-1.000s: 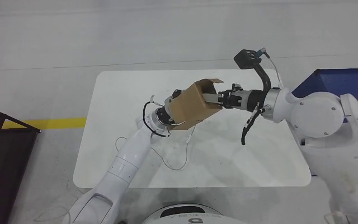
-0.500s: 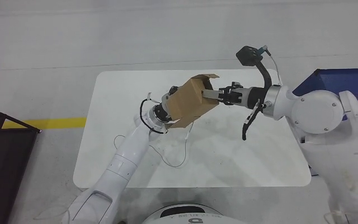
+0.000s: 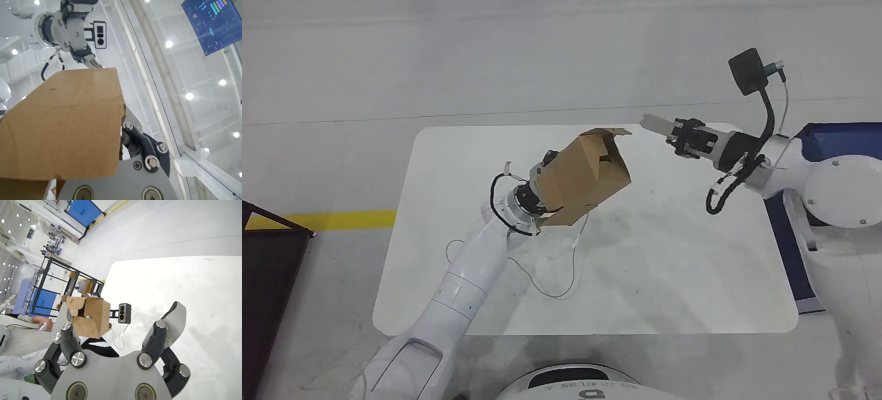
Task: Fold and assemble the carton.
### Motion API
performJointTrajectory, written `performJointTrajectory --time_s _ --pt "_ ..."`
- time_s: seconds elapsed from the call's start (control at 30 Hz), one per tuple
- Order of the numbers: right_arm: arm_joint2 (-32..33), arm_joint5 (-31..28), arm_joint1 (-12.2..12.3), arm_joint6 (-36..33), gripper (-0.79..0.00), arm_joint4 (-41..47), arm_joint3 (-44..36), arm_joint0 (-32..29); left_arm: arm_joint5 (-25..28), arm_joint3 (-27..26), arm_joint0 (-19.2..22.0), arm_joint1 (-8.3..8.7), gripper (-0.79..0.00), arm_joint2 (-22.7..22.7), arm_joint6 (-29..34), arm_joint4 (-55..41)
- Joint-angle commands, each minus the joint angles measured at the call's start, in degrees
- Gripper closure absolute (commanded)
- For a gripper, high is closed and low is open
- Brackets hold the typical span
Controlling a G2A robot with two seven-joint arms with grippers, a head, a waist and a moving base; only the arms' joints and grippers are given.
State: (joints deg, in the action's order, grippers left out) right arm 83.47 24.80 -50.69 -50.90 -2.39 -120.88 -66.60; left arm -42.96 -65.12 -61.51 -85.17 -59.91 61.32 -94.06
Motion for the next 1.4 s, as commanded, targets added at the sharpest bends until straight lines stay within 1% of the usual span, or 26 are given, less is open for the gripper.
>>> performJointTrajectory --time_s 0.0,0.17,0.37,0.5,0.77,1.03,1.37 --pt "-2.1 0.8 -0.1 0.8 -0.785 -1.3 1.1 1.0 -0.3 -0.2 0.1 0.04 0.000 0.4 -0.3 -0.3" --pt "-6.9 0.2 -0.4 -1.3 -0.785 -3.4 1.7 4.5 -0.4 -0.2 0.3 0.20 0.000 1.1 -0.4 -0.6" --pt "-8.4 -2.3 -0.3 -5.1 -0.785 -4.4 1.6 6.1 0.1 0.0 0.5 0.27 0.000 2.0 0.1 -0.9" --pt "-8.4 -3.5 -0.1 -7.4 -0.785 -5.3 1.2 6.0 0.3 0.2 0.6 0.28 0.000 2.7 0.3 -1.2" --pt "-6.9 -4.3 0.2 -7.9 -0.785 -5.0 0.7 4.9 0.7 0.2 1.2 0.35 0.000 3.6 0.7 -1.6" --pt "-3.9 -8.1 0.8 -11.1 -0.785 -2.9 0.1 3.1 0.9 0.0 1.4 0.55 0.000 4.1 0.9 -2.2" --pt "-5.6 -7.9 1.0 -11.4 -0.785 -5.7 -1.0 2.6 0.9 -0.7 1.7 0.70 0.000 4.9 0.9 -2.8"
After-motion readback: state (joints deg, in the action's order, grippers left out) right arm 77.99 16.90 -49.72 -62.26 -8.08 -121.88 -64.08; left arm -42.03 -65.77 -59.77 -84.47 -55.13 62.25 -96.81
